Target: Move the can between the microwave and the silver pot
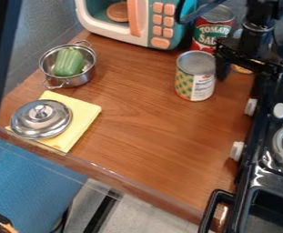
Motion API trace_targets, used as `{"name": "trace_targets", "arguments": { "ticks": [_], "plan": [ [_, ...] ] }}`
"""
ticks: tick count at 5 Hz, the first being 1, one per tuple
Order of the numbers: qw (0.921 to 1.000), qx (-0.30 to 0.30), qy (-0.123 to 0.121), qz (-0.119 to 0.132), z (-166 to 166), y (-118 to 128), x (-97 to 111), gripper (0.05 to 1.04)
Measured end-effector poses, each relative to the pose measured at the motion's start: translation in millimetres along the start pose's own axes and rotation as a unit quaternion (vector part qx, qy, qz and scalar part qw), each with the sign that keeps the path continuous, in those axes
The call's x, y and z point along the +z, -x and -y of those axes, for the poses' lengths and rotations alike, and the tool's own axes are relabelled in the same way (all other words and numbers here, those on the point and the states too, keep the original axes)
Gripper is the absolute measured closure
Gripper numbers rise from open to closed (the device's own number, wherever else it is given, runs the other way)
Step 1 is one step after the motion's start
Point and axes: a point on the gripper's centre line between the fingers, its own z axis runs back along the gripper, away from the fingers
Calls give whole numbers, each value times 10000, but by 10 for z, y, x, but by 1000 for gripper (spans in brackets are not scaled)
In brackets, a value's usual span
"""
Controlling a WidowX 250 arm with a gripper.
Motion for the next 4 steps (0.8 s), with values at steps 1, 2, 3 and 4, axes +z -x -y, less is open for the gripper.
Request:
{"name": "trace_targets", "arguments": {
  "ticks": [1, 2, 3, 4],
  "plan": [
    [9996, 223, -34, -142, -181, 73, -86, 83],
    [9986, 441, -100, -264, -358, 148, -146, 83],
    [9976, 629, -172, -221, -572, 196, -67, 83],
    [9965, 783, -212, -197, -764, 262, 9, 83]
  ]
}}
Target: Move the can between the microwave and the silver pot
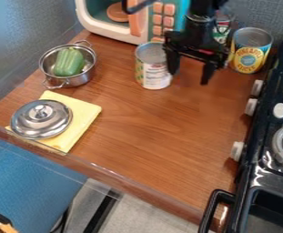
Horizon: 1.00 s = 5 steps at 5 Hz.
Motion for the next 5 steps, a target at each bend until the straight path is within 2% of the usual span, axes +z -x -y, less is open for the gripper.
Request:
{"name": "trace_targets", "arguments": {
  "ticks": [2, 3, 4, 5],
  "plan": [
    [9996, 269, -66, 18, -409, 34, 55, 83],
    [9994, 298, -159, -56, -580, 83, 14, 83],
    [9995, 320, -22, -47, -657, 96, -7, 83],
    [9997, 119, 213, 26, -598, 87, 95, 83]
  ]
}}
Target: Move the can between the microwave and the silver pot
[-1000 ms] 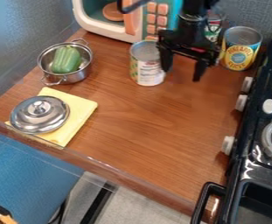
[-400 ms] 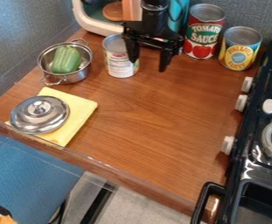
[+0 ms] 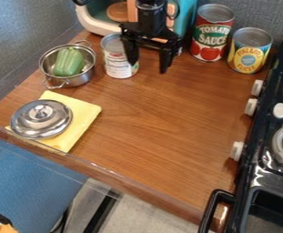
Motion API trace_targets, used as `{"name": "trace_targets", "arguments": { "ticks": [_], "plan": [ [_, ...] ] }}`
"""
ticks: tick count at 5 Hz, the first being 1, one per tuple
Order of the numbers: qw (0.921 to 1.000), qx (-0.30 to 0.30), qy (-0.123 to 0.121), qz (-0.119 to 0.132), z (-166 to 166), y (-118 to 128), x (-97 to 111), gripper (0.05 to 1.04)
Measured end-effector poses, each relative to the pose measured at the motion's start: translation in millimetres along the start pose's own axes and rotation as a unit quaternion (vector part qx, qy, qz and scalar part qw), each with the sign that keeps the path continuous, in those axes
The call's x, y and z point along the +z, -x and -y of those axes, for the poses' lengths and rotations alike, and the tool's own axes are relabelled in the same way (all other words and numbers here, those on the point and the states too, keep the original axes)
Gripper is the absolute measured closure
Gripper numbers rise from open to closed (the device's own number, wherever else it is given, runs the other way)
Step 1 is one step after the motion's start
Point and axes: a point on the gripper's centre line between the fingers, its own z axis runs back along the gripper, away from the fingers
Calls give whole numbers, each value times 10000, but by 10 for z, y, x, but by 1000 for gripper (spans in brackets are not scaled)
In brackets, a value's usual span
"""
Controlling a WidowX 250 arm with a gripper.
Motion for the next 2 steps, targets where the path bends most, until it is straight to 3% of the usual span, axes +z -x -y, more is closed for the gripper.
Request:
{"name": "trace_targets", "arguments": {
  "ticks": [1, 2],
  "plan": [
    [9994, -161, 96, 300, 32, -27, 346, 83],
    [9990, -360, 52, 260, 18, 54, 437, 83]
  ]
}}
